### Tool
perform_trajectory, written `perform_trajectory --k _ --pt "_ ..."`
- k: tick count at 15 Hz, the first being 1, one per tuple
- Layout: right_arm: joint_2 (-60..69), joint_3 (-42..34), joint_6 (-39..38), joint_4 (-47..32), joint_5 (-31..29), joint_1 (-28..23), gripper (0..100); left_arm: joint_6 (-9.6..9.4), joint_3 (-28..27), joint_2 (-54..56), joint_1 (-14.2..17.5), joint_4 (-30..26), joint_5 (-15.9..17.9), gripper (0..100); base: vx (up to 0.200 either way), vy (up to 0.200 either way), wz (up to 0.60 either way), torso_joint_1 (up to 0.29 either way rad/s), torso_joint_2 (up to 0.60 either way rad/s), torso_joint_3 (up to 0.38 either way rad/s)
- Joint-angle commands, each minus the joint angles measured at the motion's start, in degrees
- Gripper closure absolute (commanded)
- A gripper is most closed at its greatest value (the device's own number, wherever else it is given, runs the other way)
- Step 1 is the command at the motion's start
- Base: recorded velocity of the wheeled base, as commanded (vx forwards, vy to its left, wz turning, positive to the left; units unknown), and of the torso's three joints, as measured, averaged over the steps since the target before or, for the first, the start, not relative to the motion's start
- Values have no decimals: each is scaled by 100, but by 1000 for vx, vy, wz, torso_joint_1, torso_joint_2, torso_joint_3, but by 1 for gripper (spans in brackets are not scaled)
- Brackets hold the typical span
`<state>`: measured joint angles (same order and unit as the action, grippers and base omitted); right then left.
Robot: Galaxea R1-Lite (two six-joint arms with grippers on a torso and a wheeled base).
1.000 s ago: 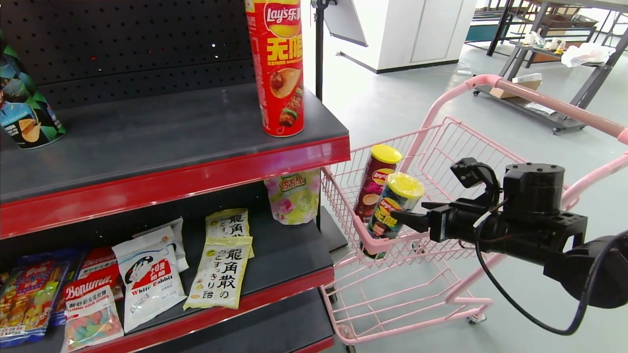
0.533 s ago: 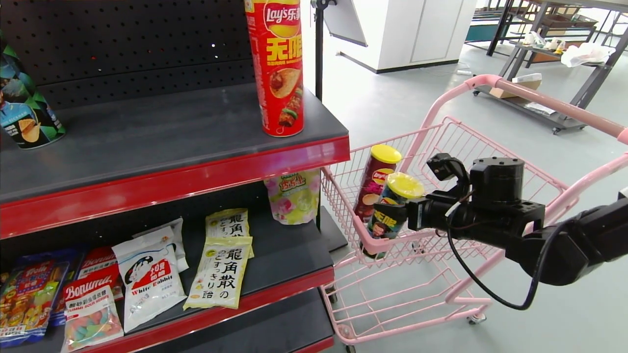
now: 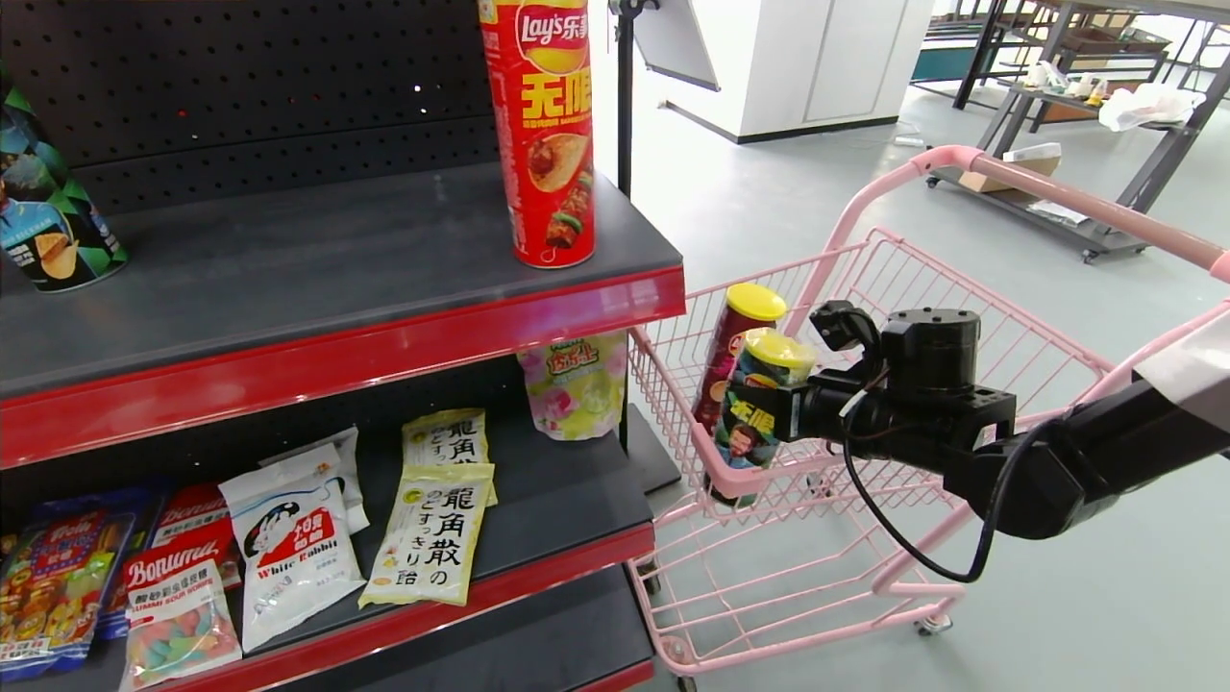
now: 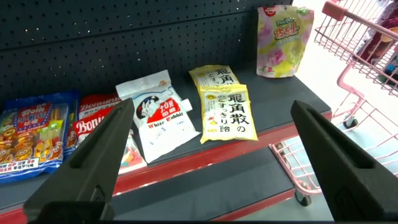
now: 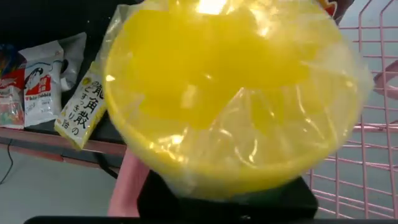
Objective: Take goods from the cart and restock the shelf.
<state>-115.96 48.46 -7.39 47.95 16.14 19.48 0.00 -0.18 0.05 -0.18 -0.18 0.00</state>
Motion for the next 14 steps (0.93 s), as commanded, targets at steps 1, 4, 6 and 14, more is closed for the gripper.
perform_trajectory --k 1,4,6,14 --pt "29 -65 -8 -22 12 21 100 0 1 -5 1 1 0 0 0 0 0 0 0 0" --pt "601 -398 18 -22 -6 3 100 0 1 -5 1 1 0 0 0 0 0 0 0 0" --pt "1145 -311 36 -40 12 -85 100 0 1 -5 1 1 0 0 0 0 0 0 0 0" --pt "2833 929 370 -1789 3 -463 100 9 1 -5 1 -8 0 0 0 0 0 0 0 0"
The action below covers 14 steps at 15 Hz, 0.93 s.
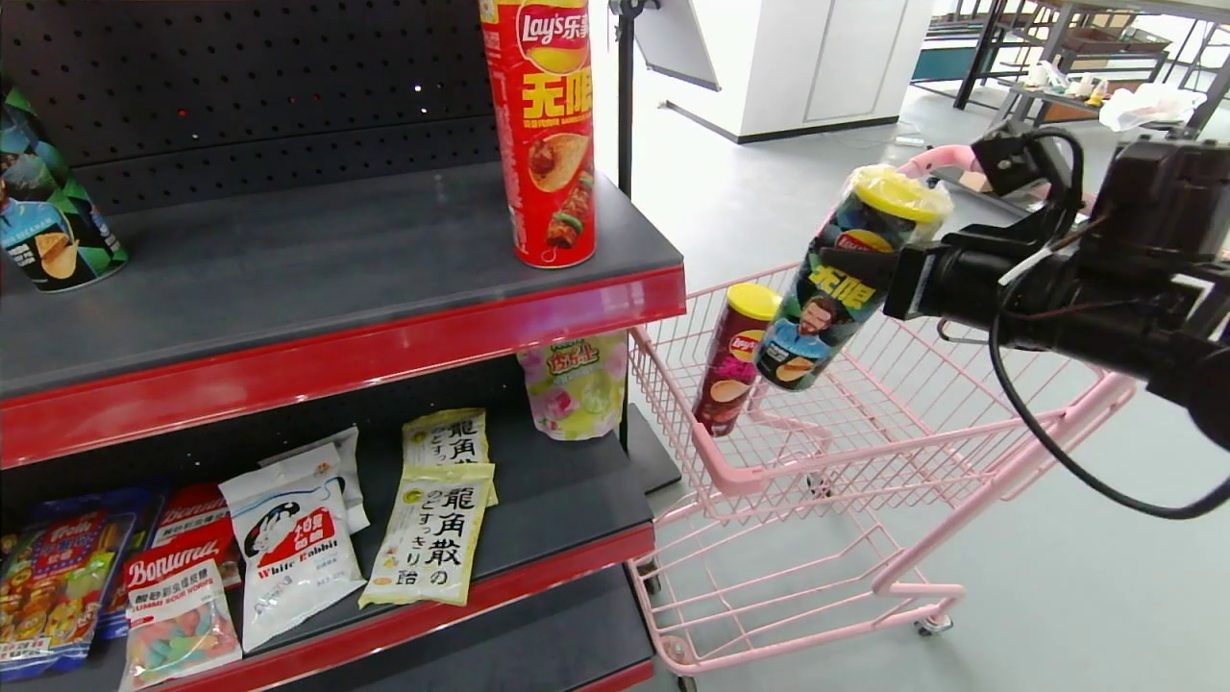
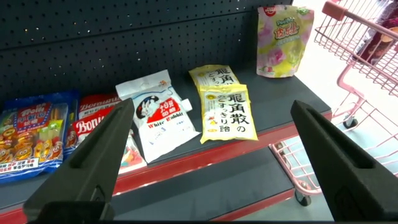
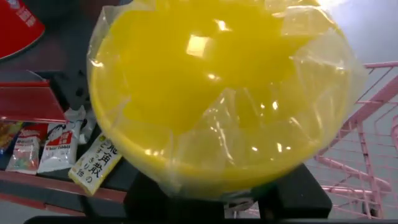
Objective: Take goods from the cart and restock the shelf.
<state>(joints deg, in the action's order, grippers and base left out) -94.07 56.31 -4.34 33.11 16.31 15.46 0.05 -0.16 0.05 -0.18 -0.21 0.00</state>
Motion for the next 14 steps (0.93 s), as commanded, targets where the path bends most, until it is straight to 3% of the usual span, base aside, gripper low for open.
perform_trajectory --k 1,3,4,5,7,9,11,12,13,14 --pt "1216 91 109 -982 -111 -157 100 -5 -2 -5 1 3 0 0 0 0 0 0 0 0" --pt "2077 -50 311 -2019 -568 -201 100 -5 -2 -5 1 3 0 0 0 0 0 0 0 0" --pt "2877 -349 487 -2986 -937 -245 100 -5 -2 -5 1 3 9 0 0 0 0 0 0 0" --pt "3352 -762 522 -3364 -919 -263 100 -5 -2 -5 1 3 9 0 0 0 0 0 0 0" --pt "3844 -1351 522 -3302 -937 -368 100 -5 -2 -5 1 3 9 0 0 0 0 0 0 0" --pt "4512 -1975 531 -3302 -902 -377 100 -181 -2 -5 1 3 237 0 0 0 0 0 0 0" --pt "4644 -2133 522 -3320 -770 -438 100 -207 -107 -5 1 30 343 0 0 0 0 0 0 0" --pt "4661 -2133 531 -3329 -743 -394 100 -198 -468 -216 -34 38 360 0 0 0 0 0 0 0" --pt "4644 -2062 539 -3329 -691 -263 100 4 -1417 -1209 -193 3 369 0 0 0 0 0 0 0" --pt "4653 -2010 539 -3329 -515 1 100 206 -1900 -1578 -368 3 439 0 0 0 0 0 0 0"
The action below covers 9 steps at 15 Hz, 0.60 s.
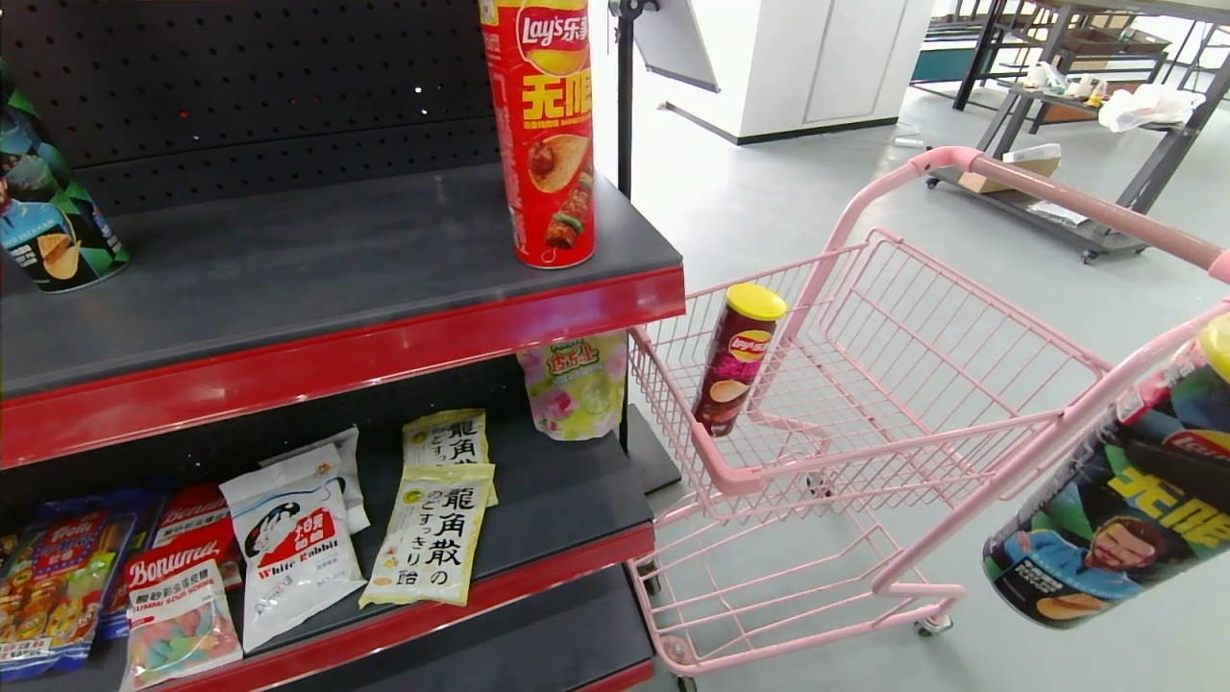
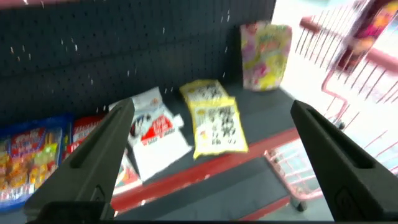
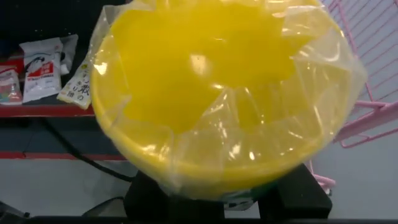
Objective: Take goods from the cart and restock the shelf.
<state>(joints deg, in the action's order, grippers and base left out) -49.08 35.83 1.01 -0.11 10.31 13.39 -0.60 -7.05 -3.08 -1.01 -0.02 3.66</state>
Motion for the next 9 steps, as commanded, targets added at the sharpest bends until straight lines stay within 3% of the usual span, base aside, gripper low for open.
perform_trajectory --k 1,2,3,6,9 --pt "127 56 13 -7 173 490 100 200 -1370 -1414 -444 -15 188 0 0 0 0 0 0 0" --pt "100 82 48 -7 164 613 100 95 -1361 -1441 -496 -6 232 0 0 0 0 0 0 0" --pt "56 82 189 -7 164 824 100 -142 -1334 -1423 -532 -24 311 0 0 0 0 0 0 0" --pt "-49 82 312 2 199 885 100 -274 -1264 -1423 -532 -33 425 0 0 0 0 0 0 0" --pt "-93 65 312 11 208 885 100 -301 -1018 -1300 -532 -33 425 0 0 0 0 115 -352 -230"
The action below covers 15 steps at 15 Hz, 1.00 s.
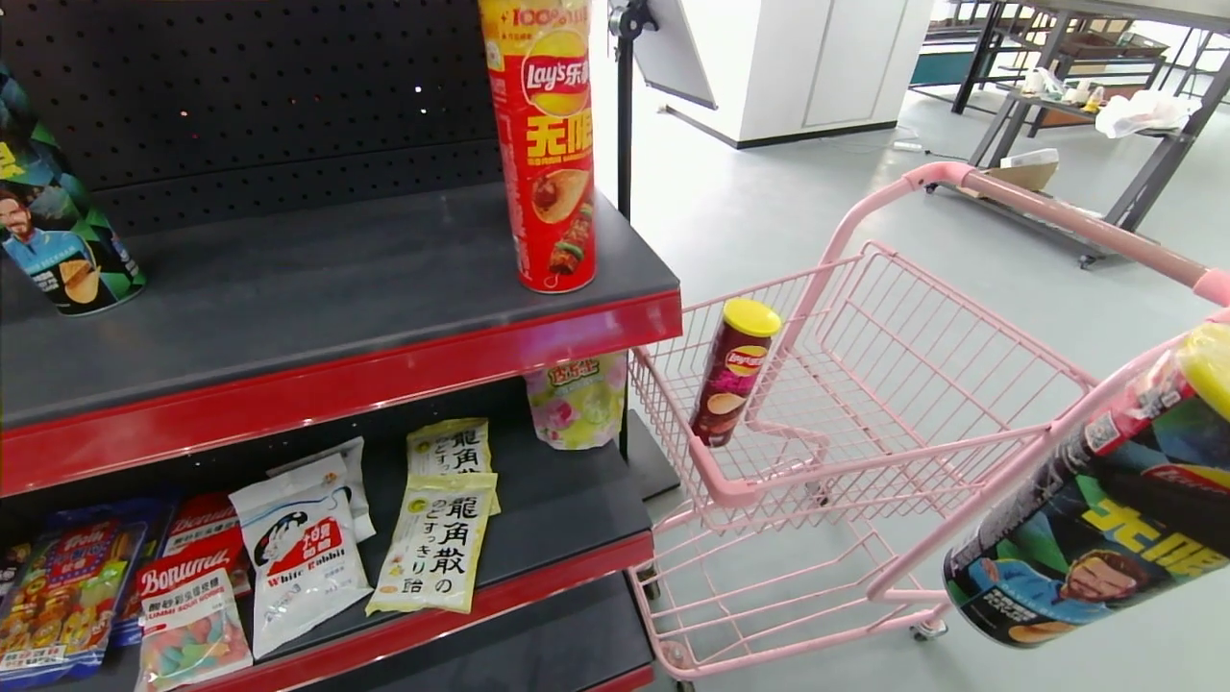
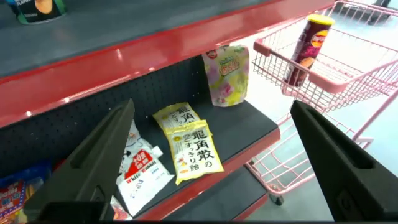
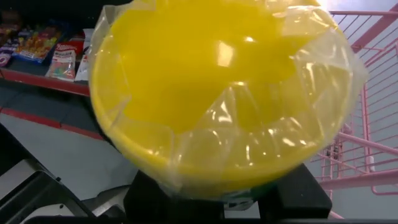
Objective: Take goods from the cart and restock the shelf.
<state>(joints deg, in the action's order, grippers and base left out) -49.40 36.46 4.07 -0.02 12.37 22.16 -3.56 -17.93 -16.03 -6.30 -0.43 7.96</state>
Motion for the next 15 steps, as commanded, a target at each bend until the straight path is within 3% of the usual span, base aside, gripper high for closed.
perform_trajectory --k 1,11,15 --pt "-61 1 6 2 2 7 100 -4 79 12 -3 8 -5 0 0 0 0 168 -476 -315" --pt "-562 151 129 55 134 7 100 -13 62 -76 15 8 -40 0 0 0 0 214 -562 -349" --pt "-721 186 155 55 160 7 100 -514 -149 -445 33 8 -163 0 0 0 0 178 -428 -246"
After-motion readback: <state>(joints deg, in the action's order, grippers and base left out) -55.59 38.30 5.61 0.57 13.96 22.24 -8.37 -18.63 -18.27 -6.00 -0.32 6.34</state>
